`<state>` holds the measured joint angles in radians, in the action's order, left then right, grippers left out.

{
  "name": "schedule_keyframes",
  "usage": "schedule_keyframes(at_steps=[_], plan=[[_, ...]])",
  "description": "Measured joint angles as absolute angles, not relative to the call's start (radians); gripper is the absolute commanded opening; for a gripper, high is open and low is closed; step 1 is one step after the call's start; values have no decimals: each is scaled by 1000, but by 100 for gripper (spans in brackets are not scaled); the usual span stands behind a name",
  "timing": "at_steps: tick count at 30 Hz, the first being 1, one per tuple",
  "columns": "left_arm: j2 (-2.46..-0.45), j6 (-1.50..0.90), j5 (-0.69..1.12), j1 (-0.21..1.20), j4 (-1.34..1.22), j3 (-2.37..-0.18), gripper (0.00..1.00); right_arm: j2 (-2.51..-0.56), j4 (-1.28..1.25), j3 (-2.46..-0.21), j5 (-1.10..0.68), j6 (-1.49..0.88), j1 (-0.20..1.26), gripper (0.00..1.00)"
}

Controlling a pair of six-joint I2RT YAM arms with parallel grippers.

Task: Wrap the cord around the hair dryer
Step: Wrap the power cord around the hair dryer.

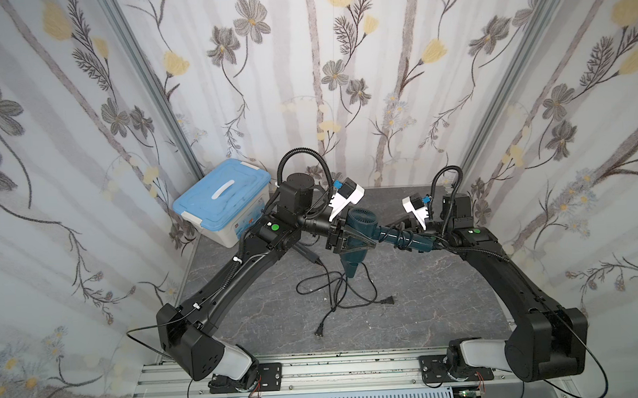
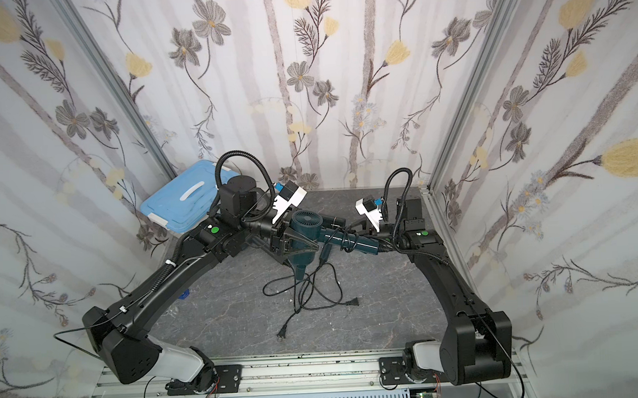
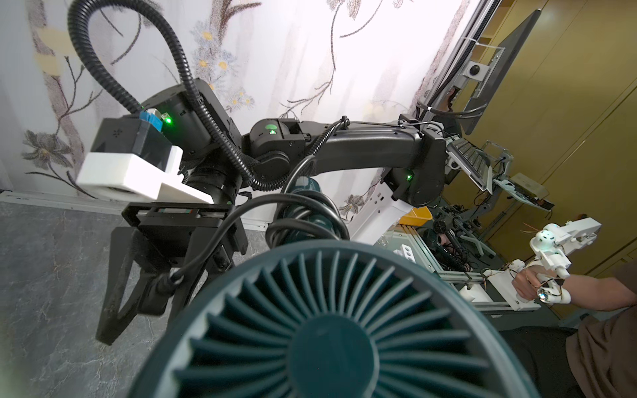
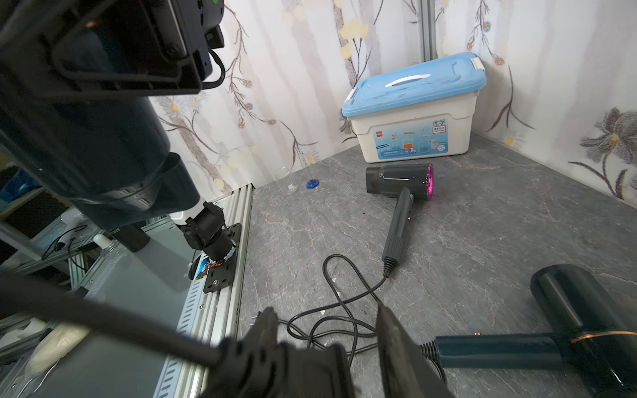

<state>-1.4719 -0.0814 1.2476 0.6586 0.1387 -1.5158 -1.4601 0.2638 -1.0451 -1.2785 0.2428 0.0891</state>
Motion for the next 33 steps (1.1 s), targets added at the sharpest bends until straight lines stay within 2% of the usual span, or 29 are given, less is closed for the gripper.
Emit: schedule_keyframes(at_steps=[3, 5, 11, 14, 23, 33], plan=[[-1470, -113, 1246, 649, 91, -1506, 0, -1432, 181, -995, -1275, 180, 86, 36], [-1470, -136, 1244, 643, 57, -1499, 0, -1413, 123, -959, -1272, 137, 84, 34], [-1470, -184, 1230, 634, -1, -1493, 0, -1343, 19, -888, -1218, 57, 80, 61], [-1470, -212, 1230, 628, -36, -1482, 0, -1292, 5, -863, -1157, 42, 80, 66], [-1478, -296, 1223, 620, -141, -1460, 0, -1152, 18, -776, -957, 42, 27, 75], [-1486, -340, 1219, 618, -176, -1460, 0, -921, -60, -630, -778, 34, 6, 76]])
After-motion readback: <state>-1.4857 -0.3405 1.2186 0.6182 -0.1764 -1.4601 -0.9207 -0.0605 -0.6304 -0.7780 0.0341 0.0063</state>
